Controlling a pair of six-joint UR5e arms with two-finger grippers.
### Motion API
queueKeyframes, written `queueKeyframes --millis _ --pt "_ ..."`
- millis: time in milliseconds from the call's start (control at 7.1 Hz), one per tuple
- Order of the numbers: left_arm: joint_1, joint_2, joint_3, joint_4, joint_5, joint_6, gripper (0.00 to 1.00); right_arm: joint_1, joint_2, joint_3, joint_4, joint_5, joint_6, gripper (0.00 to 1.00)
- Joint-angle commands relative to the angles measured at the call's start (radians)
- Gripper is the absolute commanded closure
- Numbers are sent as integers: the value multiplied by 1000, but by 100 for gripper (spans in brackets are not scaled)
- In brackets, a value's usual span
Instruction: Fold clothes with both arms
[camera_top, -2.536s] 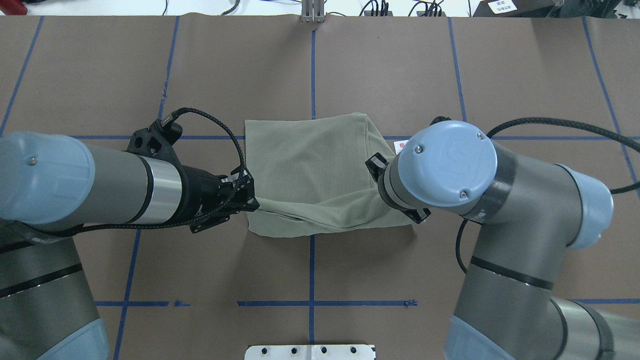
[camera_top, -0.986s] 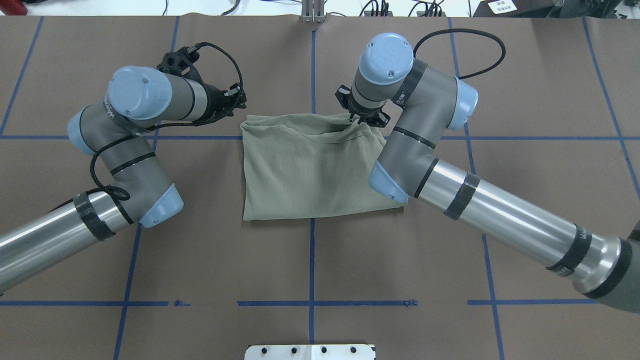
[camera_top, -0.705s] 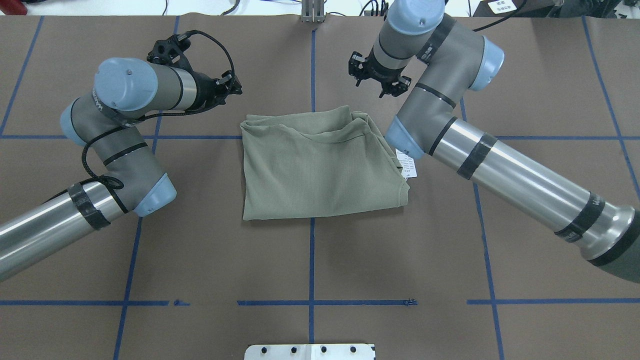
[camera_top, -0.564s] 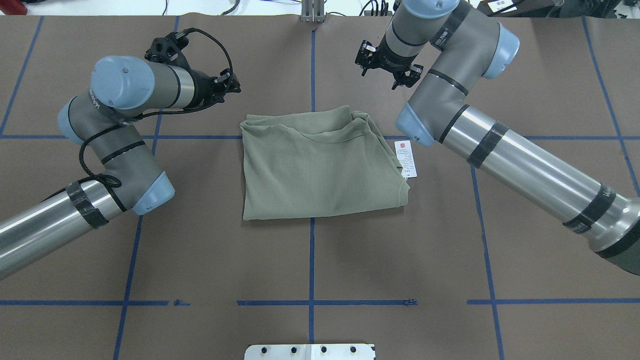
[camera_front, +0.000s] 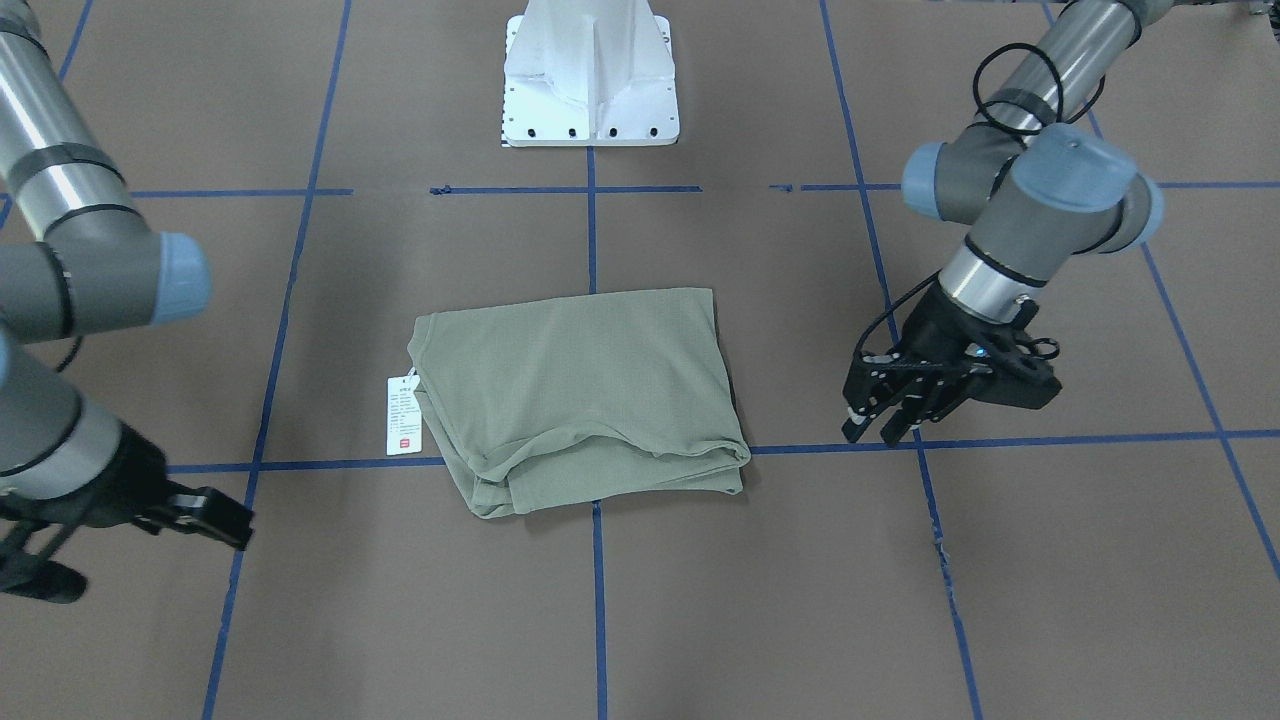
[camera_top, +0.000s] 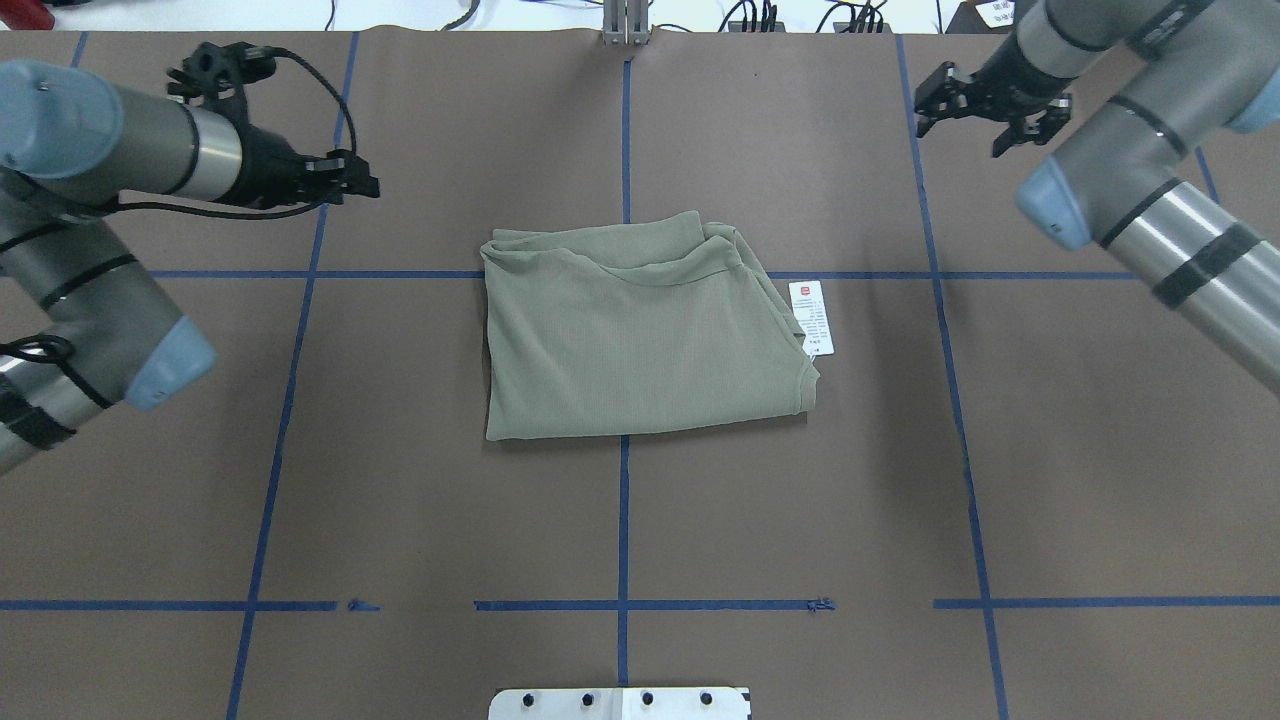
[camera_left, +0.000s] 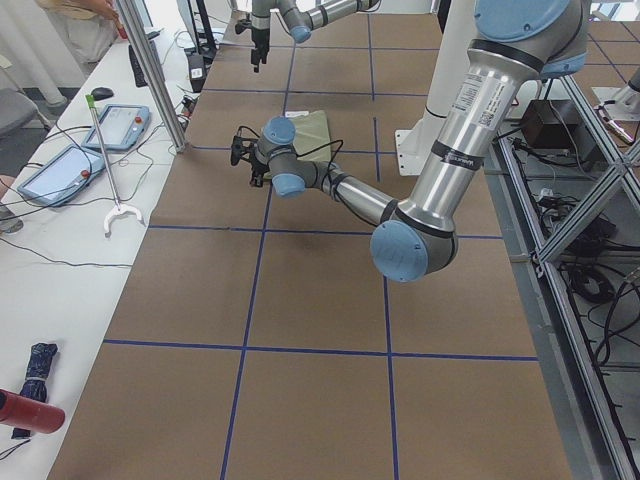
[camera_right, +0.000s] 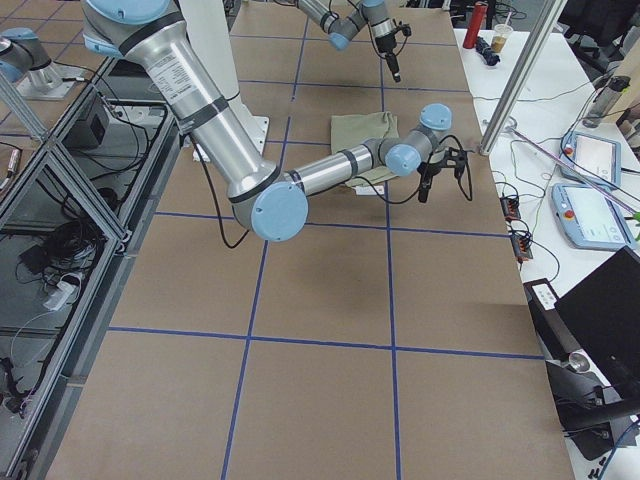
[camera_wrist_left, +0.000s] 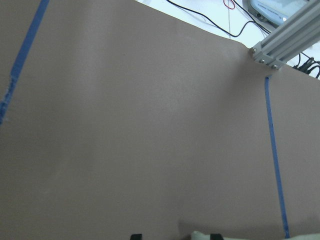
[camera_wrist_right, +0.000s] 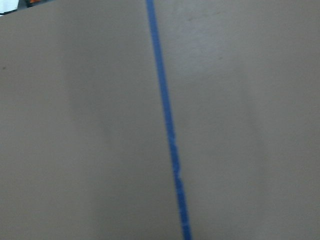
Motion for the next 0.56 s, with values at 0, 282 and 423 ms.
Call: queueKeyframes --millis 0,282,423 --pt "-194 180 -60 3 -194 359 45 161 -130 77 -132 70 -336 0" --pt "-371 251 -68 134 -289 665 45 238 -262 241 -336 72 -568 0" --pt "-413 253 -69 272 -291 821 45 245 -375 367 -383 72 -601 0"
